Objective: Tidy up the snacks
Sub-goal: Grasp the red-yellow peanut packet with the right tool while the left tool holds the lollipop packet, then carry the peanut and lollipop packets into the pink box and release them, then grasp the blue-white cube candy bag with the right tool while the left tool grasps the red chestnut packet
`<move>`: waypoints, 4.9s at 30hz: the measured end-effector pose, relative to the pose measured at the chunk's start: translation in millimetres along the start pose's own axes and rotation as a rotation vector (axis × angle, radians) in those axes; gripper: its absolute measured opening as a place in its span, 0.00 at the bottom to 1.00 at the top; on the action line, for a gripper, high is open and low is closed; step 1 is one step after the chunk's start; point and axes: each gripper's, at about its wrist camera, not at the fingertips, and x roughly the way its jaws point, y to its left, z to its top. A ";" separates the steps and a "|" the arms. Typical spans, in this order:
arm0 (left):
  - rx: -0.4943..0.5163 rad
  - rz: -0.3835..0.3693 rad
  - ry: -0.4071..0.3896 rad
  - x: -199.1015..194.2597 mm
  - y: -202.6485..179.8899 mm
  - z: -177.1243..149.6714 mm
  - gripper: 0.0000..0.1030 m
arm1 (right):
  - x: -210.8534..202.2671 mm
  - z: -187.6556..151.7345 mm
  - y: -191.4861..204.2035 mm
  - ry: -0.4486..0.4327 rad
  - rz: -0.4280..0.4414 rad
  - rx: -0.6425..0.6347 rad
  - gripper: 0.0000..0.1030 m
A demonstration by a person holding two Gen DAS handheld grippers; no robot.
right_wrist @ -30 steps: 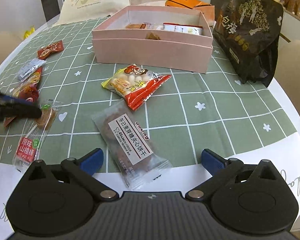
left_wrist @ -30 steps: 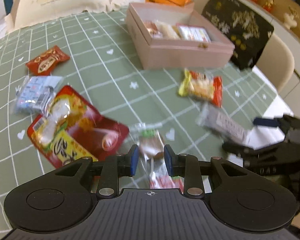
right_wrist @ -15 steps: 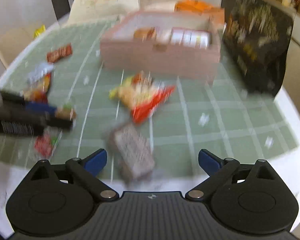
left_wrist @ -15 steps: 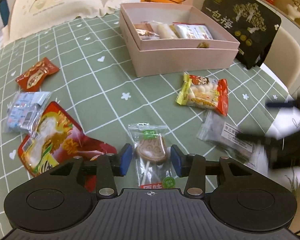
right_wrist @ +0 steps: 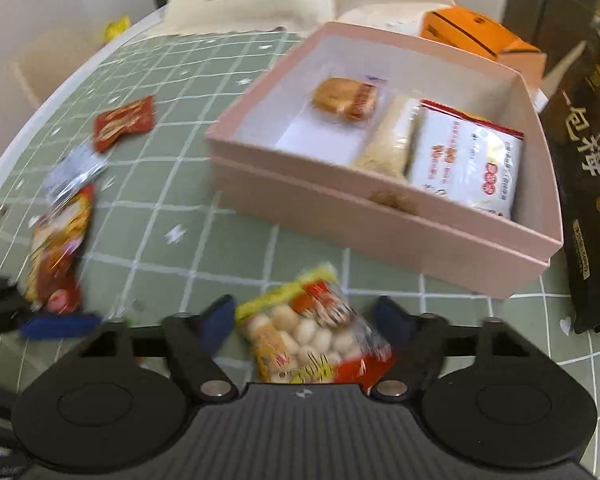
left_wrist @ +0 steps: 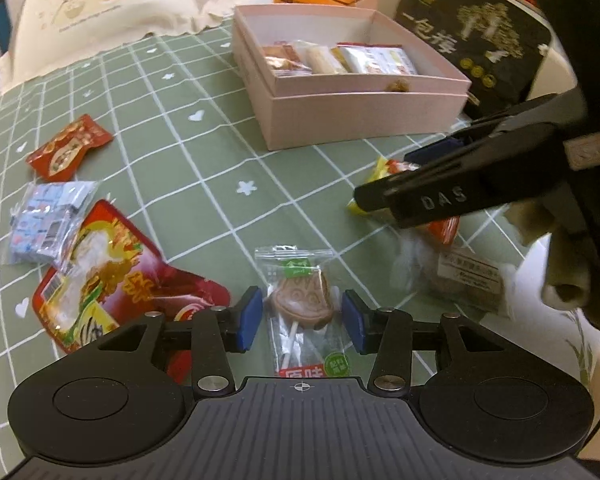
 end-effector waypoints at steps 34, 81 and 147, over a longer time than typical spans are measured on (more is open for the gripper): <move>0.140 -0.097 0.016 -10.6 -8.1 -13.1 0.40 | -66.2 -42.8 4.1 -0.071 -0.058 0.082 0.52; -0.443 0.041 -0.217 20.4 235.6 73.2 0.39 | -47.3 -24.8 22.5 -0.003 0.028 0.201 0.76; -0.026 0.010 -0.179 10.3 135.7 35.4 0.36 | -44.4 -58.0 14.5 -0.039 -0.109 0.218 0.57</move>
